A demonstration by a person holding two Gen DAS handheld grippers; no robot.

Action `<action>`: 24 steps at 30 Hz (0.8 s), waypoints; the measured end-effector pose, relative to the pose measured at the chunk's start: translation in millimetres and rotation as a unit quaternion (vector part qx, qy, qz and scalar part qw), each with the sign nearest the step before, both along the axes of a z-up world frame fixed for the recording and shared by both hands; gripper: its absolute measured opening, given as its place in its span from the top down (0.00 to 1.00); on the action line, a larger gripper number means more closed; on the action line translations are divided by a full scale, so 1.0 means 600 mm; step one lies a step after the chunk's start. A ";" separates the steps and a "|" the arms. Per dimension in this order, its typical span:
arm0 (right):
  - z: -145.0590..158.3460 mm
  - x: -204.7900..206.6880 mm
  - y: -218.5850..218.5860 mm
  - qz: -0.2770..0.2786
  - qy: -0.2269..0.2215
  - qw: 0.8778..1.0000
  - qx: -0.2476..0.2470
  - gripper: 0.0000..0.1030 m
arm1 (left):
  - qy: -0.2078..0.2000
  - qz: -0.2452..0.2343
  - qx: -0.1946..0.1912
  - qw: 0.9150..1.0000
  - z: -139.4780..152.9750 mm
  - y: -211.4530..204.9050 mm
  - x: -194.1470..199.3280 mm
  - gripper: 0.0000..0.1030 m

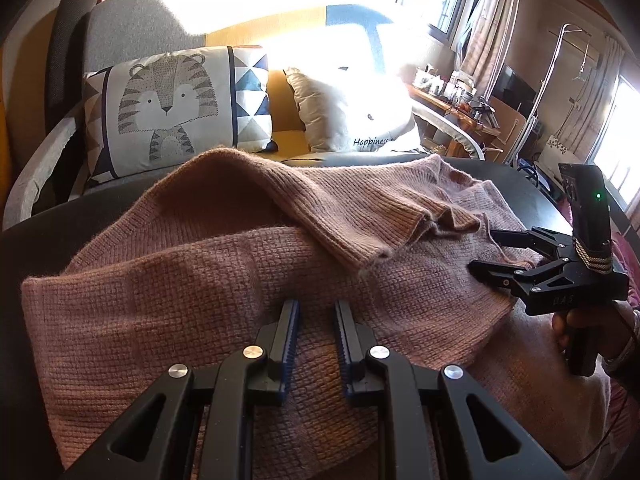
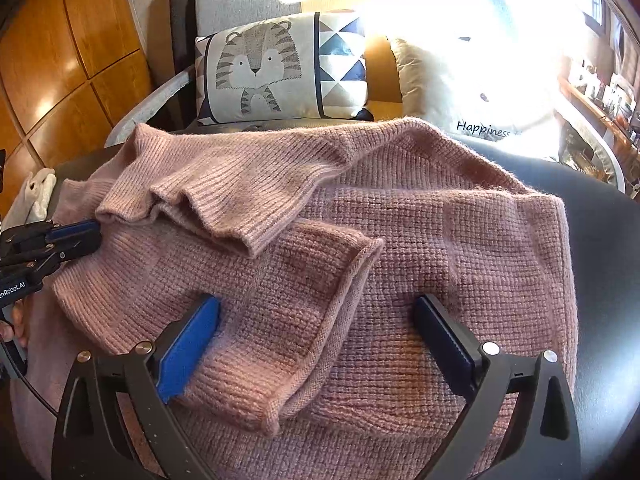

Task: Fold clothes

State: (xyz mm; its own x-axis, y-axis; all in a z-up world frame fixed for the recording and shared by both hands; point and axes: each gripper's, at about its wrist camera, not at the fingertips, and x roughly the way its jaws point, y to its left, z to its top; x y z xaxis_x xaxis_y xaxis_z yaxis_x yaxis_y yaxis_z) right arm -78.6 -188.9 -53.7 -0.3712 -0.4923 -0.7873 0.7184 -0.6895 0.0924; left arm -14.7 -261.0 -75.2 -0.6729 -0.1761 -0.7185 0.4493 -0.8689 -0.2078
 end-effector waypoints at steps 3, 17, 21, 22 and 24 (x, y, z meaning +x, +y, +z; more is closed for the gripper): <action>0.001 -0.015 -0.014 -0.001 0.002 1.000 0.000 0.02 | 0.000 -0.002 -0.007 1.000 0.000 -0.017 -0.015 0.83; 0.006 -0.056 -0.048 -0.013 0.009 1.000 -0.007 0.00 | -0.006 -0.002 -0.040 0.999 0.000 -0.057 -0.059 0.82; 0.009 -0.054 -0.053 -0.016 0.012 1.000 -0.008 0.00 | -0.013 -0.003 -0.052 0.999 0.002 -0.051 -0.061 0.82; 0.011 -0.054 -0.054 -0.016 0.012 1.000 -0.009 0.00 | -0.015 -0.002 -0.055 0.998 0.002 -0.049 -0.061 0.82; 0.014 -0.053 -0.055 -0.017 0.010 1.000 -0.012 0.00 | -0.017 0.001 -0.057 0.998 0.003 -0.047 -0.061 0.82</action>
